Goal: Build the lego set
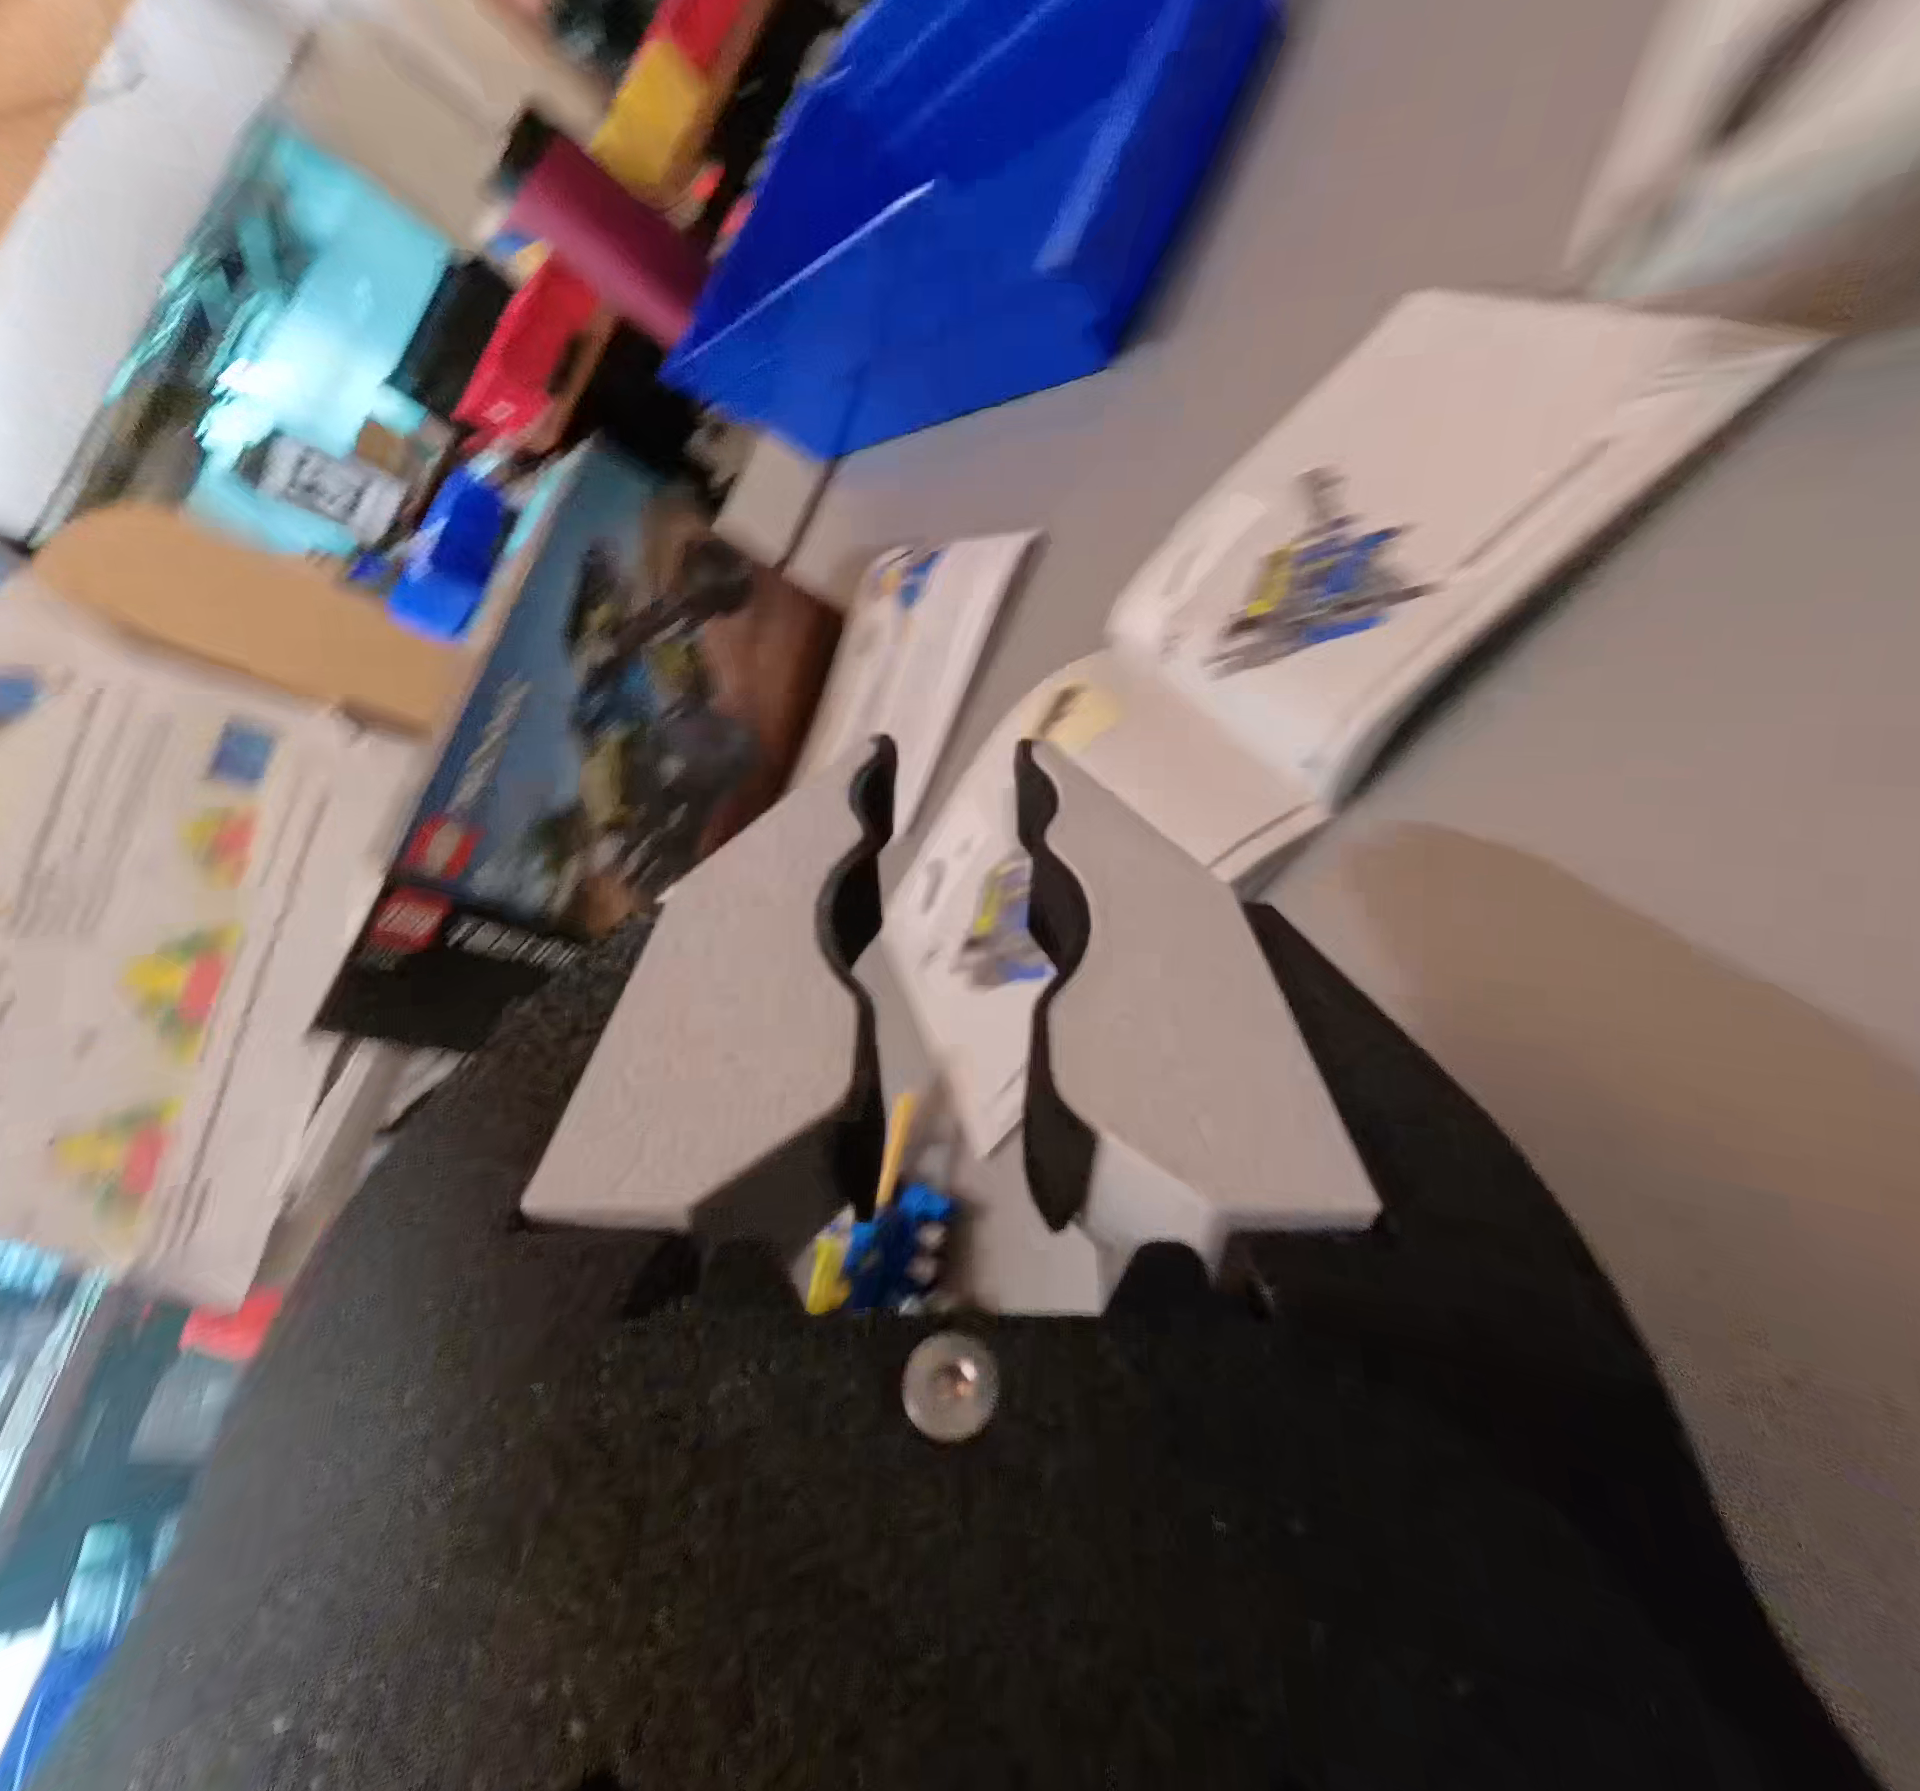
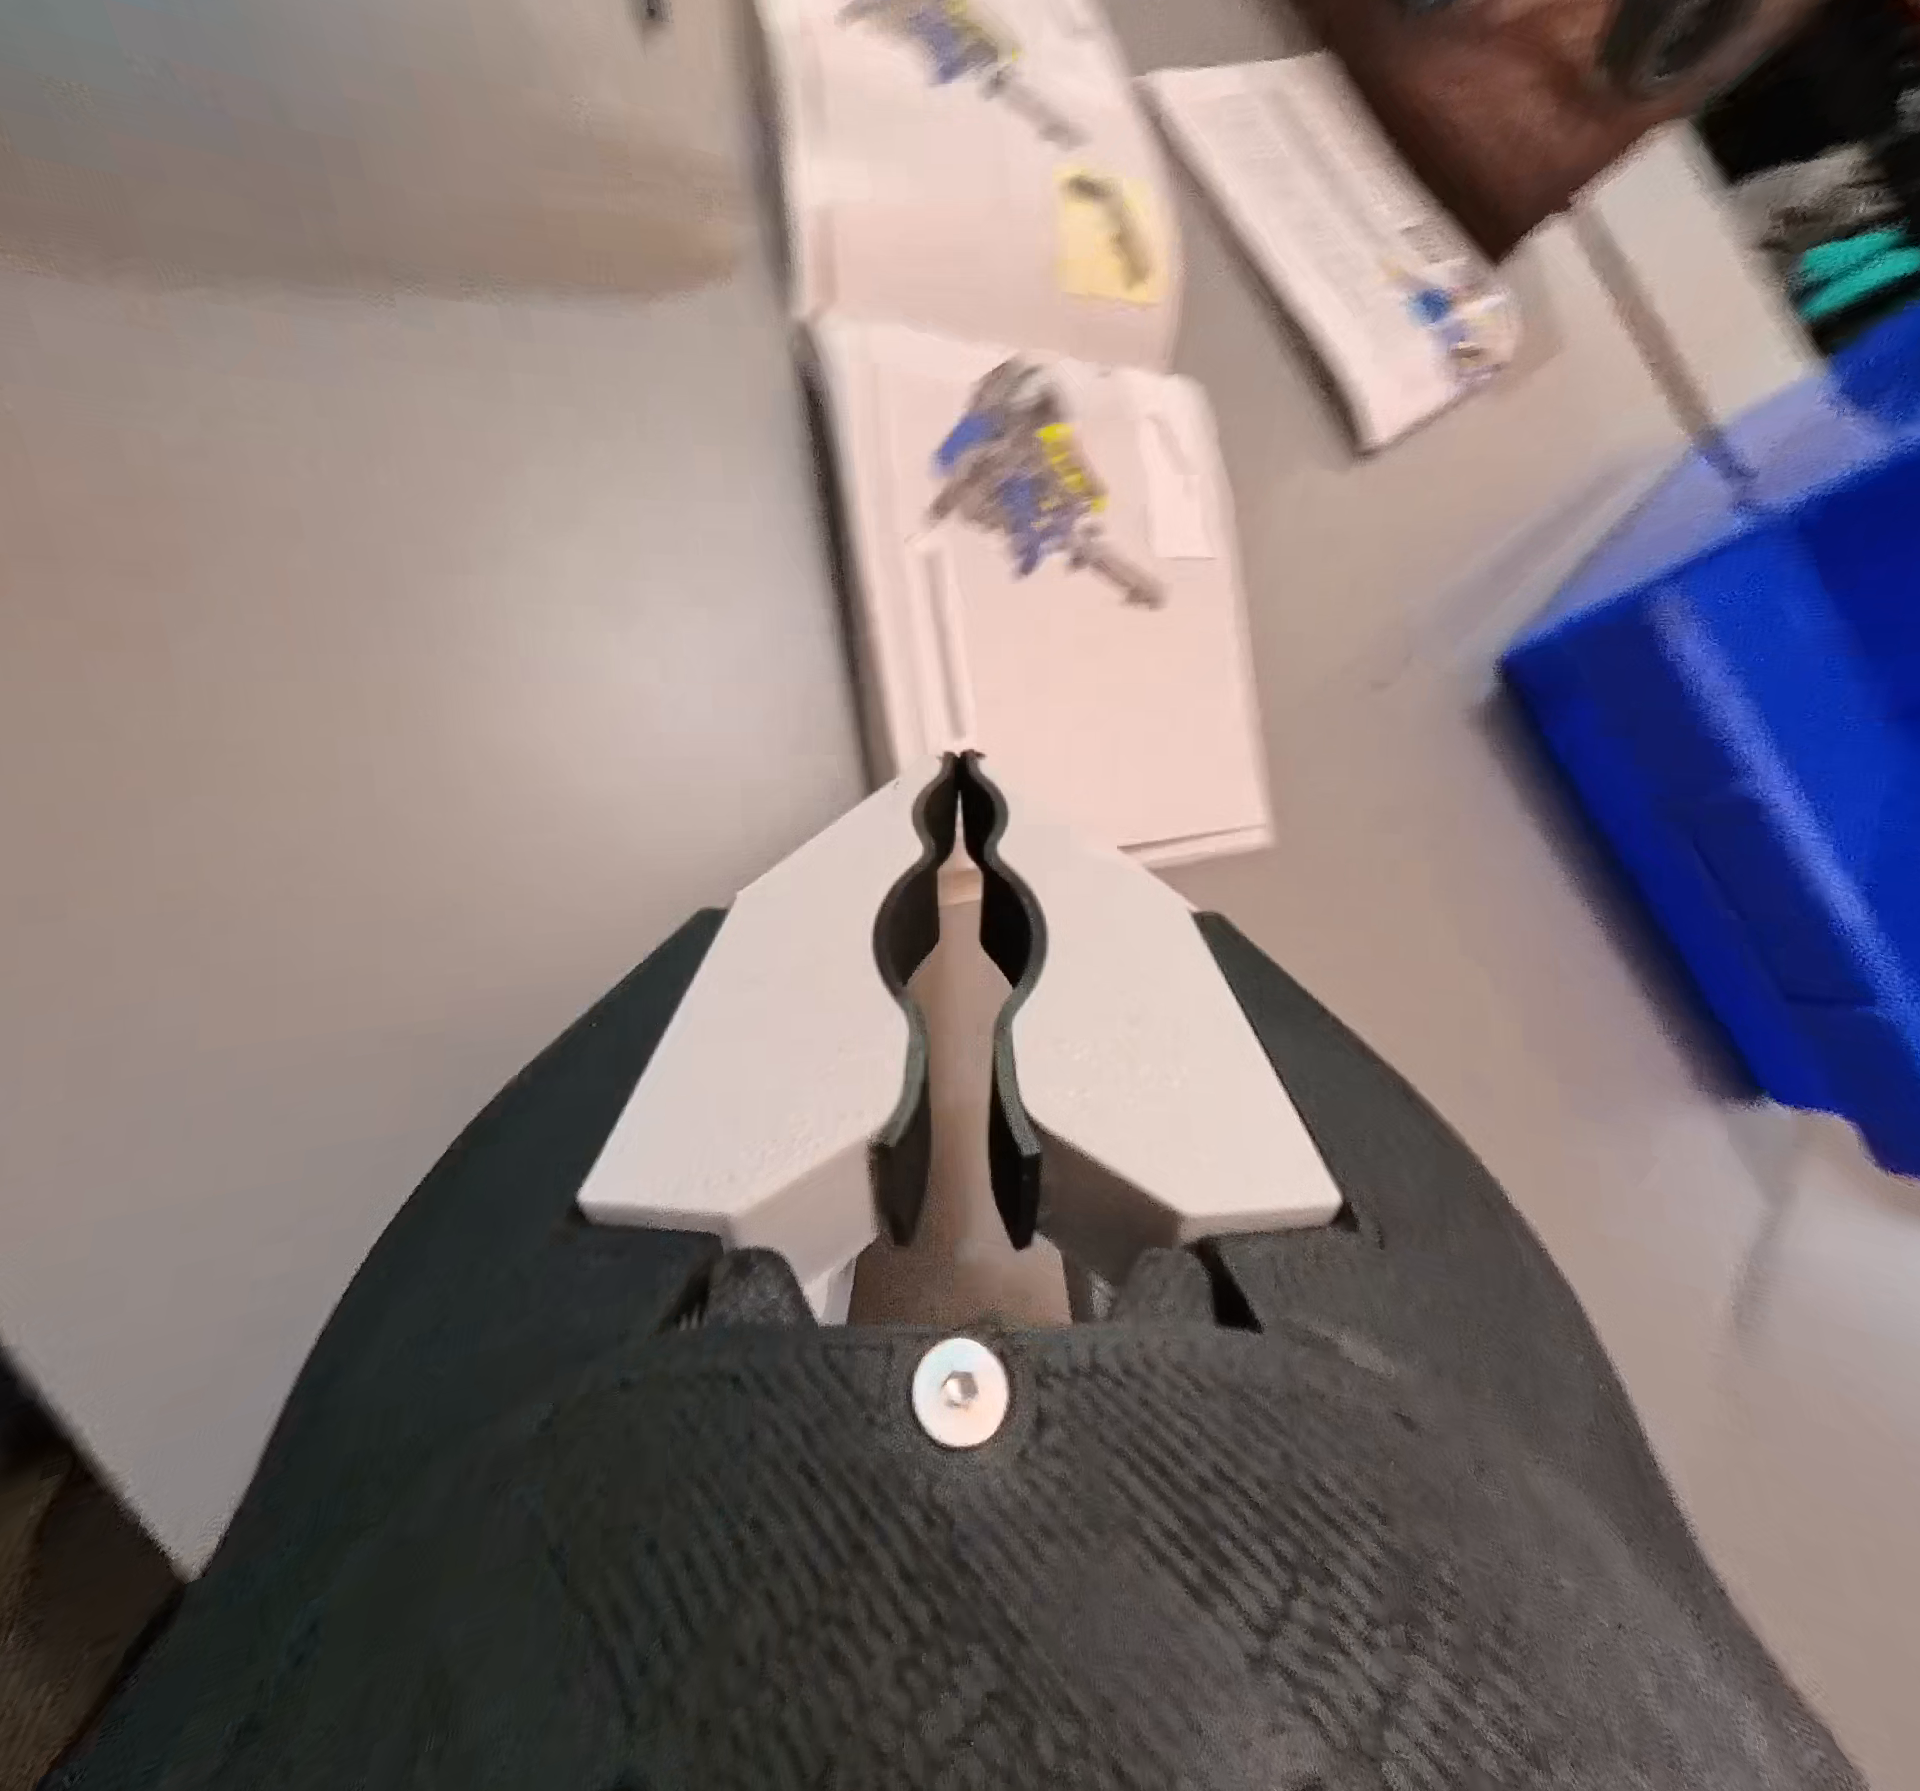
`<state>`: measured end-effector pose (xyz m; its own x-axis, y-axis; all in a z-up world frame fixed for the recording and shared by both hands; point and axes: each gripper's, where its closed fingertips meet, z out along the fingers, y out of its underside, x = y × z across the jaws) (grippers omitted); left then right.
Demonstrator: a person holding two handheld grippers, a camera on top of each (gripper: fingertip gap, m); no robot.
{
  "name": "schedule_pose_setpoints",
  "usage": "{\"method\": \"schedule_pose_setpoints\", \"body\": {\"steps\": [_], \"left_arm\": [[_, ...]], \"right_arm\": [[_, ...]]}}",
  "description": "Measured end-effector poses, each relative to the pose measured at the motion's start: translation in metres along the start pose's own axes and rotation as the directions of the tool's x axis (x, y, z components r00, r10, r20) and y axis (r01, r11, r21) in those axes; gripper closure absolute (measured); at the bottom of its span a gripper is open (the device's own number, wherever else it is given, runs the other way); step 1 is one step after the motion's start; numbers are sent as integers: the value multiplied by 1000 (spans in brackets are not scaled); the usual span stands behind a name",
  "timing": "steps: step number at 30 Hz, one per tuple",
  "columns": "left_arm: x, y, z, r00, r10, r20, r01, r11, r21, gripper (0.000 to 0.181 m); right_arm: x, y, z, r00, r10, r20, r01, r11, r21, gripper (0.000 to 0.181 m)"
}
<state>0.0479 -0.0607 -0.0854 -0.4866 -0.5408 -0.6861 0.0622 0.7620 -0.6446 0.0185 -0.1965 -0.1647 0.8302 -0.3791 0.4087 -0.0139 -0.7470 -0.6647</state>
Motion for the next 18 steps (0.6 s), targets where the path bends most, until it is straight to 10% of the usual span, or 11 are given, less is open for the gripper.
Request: {"method": "schedule_pose_setpoints", "body": {"steps": [9,18], "left_arm": [[116,-12,53,890,-68,-450,24,994,-103,181],[80,4,-24,881,-111,-461,131,991,13,174]], "right_arm": [[60,-19,-22,939,82,-333,-66,996,58,181],[31,-80,40,956,18,-294,34,985,171,179]]}}
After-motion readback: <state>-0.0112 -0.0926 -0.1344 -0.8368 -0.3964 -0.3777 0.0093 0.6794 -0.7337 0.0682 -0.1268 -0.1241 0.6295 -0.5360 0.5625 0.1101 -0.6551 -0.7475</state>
